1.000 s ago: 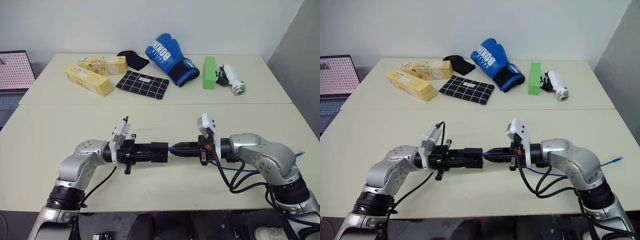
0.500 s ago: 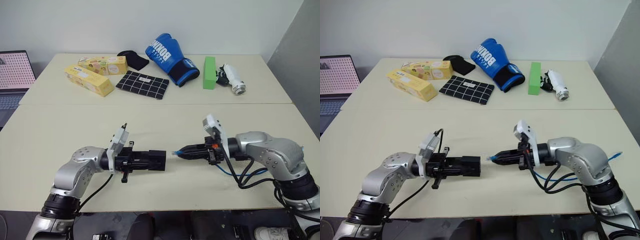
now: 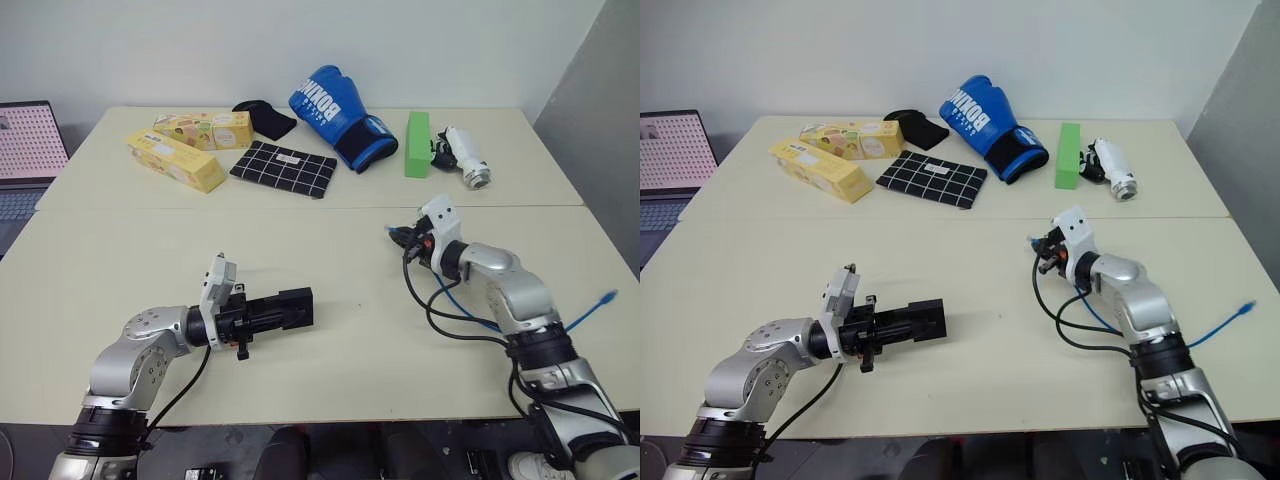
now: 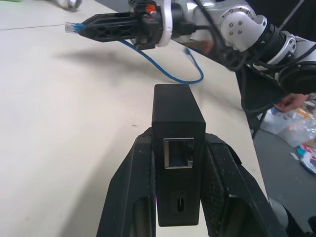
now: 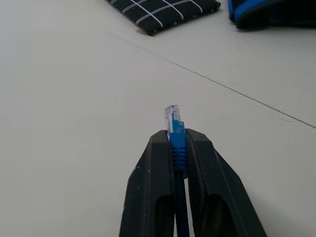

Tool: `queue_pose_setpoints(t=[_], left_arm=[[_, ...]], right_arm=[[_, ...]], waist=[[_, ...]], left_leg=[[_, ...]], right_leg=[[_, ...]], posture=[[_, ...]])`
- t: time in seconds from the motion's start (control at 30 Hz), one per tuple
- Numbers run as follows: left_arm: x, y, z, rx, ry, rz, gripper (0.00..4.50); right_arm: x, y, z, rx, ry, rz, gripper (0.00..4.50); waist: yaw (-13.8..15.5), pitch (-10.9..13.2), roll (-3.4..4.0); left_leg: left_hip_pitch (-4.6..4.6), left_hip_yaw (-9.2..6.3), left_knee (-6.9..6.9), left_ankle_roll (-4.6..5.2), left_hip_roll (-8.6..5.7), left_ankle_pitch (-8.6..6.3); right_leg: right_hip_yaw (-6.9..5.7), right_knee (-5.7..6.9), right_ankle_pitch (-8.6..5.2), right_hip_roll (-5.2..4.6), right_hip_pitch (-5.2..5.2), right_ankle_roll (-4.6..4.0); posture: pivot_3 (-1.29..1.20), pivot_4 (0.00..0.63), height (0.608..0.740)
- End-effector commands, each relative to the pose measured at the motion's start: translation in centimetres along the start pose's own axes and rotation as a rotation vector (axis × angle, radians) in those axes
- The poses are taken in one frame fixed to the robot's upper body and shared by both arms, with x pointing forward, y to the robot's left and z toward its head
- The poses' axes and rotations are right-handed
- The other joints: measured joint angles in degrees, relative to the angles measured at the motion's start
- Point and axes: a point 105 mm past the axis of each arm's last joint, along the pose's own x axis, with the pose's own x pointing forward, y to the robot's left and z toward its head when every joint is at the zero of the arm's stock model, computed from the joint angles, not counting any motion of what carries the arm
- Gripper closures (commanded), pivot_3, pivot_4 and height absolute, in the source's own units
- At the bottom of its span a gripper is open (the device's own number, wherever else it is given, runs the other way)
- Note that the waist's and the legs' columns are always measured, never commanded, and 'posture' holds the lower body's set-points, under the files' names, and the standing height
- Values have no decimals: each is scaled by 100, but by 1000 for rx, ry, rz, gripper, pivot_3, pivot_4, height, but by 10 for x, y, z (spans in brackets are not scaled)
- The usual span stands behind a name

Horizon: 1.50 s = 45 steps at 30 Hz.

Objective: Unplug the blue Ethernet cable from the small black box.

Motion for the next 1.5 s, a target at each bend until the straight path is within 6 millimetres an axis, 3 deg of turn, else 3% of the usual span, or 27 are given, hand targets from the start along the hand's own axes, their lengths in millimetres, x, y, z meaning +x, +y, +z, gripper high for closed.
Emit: queue_pose_setpoints(t=[0.03, 0.17, 0.3, 0.37, 0.47, 0.6, 0.7, 0.9, 1.13, 1.2, 1.5], left_arm=[[5, -5, 4, 29, 14, 18, 3716], [5, -3, 3, 48, -3, 72, 3716], [3, 3, 3, 59, -22, 149, 3716], [0, 10, 4, 71, -35, 214, 3716], [-11, 28, 9, 134, -72, 345, 3716], [-35, 68, 23, 317, -151, 647, 3716], [-57, 97, 36, 490, -199, 902, 3716], [-80, 130, 28, 432, -310, 1157, 3716], [-85, 138, 1, 367, -290, 1228, 3716], [-85, 137, -6, 343, -290, 1223, 3012], [-87, 116, -14, 327, -249, 1181, 1163]], right_arm=[[12, -5, -5, -28, 21, -38, 3726], [11, -12, -4, -29, 24, -46, 2948], [-4, -17, 9, -59, -7, -11, 2059], [-17, -9, 22, -143, -43, 59, 1608], [-40, 22, 46, -208, -120, 262, 911], [-64, 70, 67, -263, -177, 521, 911], [-60, 95, 74, -304, -184, 583, 911], [-42, 114, 76, -362, -165, 588, 911], [-37, 117, 73, -385, -146, 582, 911], [-36, 114, 73, -383, -141, 564, 889], [-38, 114, 69, -373, -127, 556, 889]], waist=[[-4, 0, 0], [-1, 0, 0], [2, 0, 1], [18, 2, 3], [20, 3, 5], [-4, 2, 4], [17, 0, 2], [29, -1, -1], [28, -3, -3], [27, -3, -3], [-19, -4, -2]], left_leg=[[-5, 2, 3, -1, 0, 0], [-7, 4, 4, 0, -2, 0], [-5, 0, 7, 0, -1, 0], [-9, -4, 6, 1, -1, 0], [-11, -3, 7, 1, -2, -1], [-5, -4, 7, 2, -1, -1], [0, -10, 13, 2, -2, 0], [0, -12, 17, 1, -7, 1], [-19, -12, 22, 0, -14, 1], [-16, -14, 22, 1, -14, 1], [-6, -7, 21, 1, -10, 1]], right_leg=[[1, 2, 0, 0, -4, 0], [3, 6, 0, -3, -7, 0], [1, 18, 0, -2, -8, 0], [-3, 17, 0, -2, -9, 0], [-2, 14, 0, -3, -9, 0], [-1, 15, 0, -3, -7, 0], [-9, 19, 0, -1, -4, -1], [-12, 31, 1, -4, -5, -2], [-15, 14, 4, -15, -11, 4], [-16, 21, 4, -14, -11, 3], [-8, 26, 3, -11, -10, 3]], posture=[[0, 150, 740], [0, 150, 740], [0, 150, 740], [0, 150, 740], [0, 150, 740], [0, 150, 740], [0, 150, 740], [0, 150, 740], [0, 150, 740], [0, 150, 740], [0, 150, 740]])
